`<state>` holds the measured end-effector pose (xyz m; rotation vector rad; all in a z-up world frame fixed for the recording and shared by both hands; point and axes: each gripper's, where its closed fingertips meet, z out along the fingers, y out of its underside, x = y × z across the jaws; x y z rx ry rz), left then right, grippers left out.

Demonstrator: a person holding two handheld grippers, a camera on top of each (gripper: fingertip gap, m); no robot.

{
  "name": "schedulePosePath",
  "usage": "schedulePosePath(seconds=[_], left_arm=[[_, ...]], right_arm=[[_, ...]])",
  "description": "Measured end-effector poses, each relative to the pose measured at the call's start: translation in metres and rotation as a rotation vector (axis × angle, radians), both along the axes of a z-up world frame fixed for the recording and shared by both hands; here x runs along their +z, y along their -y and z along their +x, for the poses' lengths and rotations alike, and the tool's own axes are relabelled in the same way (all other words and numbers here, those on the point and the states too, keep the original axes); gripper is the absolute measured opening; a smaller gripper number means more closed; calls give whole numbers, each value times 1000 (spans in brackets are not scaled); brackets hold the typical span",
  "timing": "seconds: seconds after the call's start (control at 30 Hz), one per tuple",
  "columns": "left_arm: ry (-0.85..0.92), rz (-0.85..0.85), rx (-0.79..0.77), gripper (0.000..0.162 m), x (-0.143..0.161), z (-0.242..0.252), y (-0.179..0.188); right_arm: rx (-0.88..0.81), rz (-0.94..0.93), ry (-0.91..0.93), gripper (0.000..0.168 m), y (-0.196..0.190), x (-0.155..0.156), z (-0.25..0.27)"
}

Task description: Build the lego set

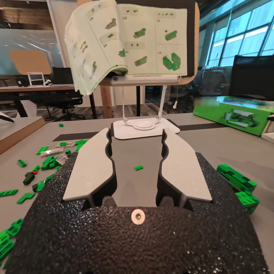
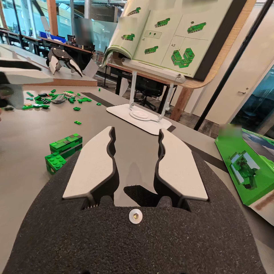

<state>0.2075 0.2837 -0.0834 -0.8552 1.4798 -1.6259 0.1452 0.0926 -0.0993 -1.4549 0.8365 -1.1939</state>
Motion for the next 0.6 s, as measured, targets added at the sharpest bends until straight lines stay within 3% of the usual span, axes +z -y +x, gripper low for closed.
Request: schedulePosePath(seconds=[0.1,0.17,0.23,0.27,0.37,0.47,0.6], left_arm=[[0,74,-151,64,-6,-8,25],[35,121,-419,62,-6,-32,51],[19,196,-781,57,-13,-70,70],[-21,233,-849,63,-19,-75,71],[-107,388,-890,74,-46,-71,71],[-210,556,-935,84,-77,-67,76],[-262,645,-1001,85,-90,-63,84]], right_arm=[[112,-71,-16,53,-17,-6,-2],[344,-137,-77,43,-44,-17,-14],[555,-136,-189,46,-59,-28,-25],[626,-115,-253,52,-62,-32,-27],[767,-134,-388,61,-66,-45,-28],[759,-309,-457,68,-61,-68,-16],[818,-376,-522,70,-63,-79,-14]])
